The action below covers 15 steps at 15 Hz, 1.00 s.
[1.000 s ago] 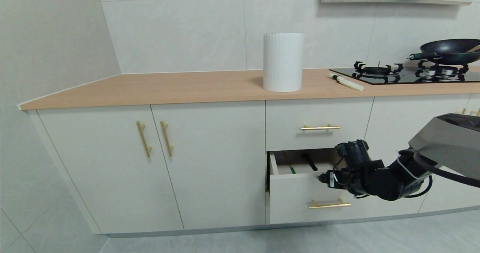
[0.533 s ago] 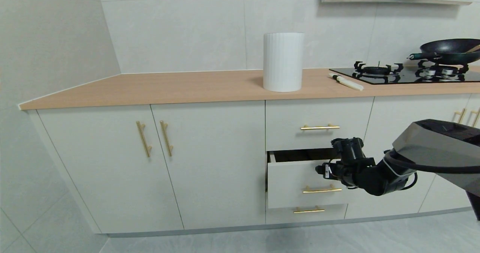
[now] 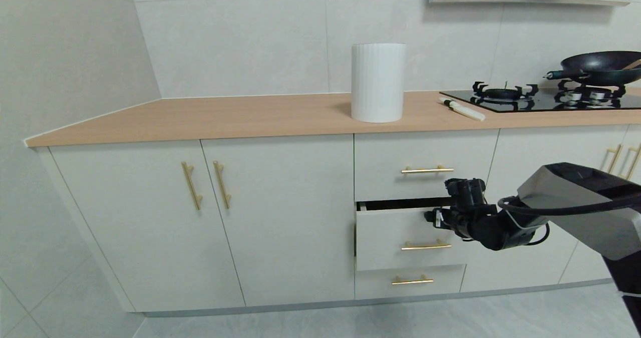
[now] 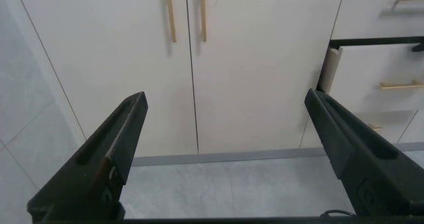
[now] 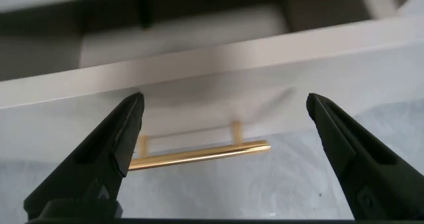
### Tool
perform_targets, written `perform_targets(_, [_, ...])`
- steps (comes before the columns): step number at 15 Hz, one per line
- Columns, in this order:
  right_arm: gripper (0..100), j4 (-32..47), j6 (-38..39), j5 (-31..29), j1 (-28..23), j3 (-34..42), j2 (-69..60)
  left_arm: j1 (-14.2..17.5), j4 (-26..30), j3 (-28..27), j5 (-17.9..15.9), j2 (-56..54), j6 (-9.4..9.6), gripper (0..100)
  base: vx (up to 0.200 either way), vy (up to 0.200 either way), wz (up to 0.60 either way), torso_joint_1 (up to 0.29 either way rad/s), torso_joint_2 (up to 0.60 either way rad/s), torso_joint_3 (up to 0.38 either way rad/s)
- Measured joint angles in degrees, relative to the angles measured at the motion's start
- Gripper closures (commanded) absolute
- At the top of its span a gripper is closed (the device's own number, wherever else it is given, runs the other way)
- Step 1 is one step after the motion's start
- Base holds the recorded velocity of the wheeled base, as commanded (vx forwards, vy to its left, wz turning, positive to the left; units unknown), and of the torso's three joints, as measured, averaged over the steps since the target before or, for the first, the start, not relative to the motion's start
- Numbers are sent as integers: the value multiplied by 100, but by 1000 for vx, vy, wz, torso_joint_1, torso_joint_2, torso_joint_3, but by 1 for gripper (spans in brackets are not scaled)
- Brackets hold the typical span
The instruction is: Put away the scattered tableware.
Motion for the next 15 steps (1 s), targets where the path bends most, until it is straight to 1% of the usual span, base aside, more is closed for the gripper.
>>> perform_targets(9, [0, -22, 10, -11, -193, -700, 571, 5, 0, 0, 0, 0, 2, 0, 0, 0, 0, 0, 0, 0])
perform_targets(11, [0, -13, 167, -30, -212, -895, 680, 2, 0, 0, 0, 0, -2, 0, 0, 0, 0, 0, 0, 0])
perform_targets(15, [0, -27, 479, -283, -236, -1370, 931, 5, 0, 0, 0, 0, 0, 0, 0, 0, 0, 0, 0, 0])
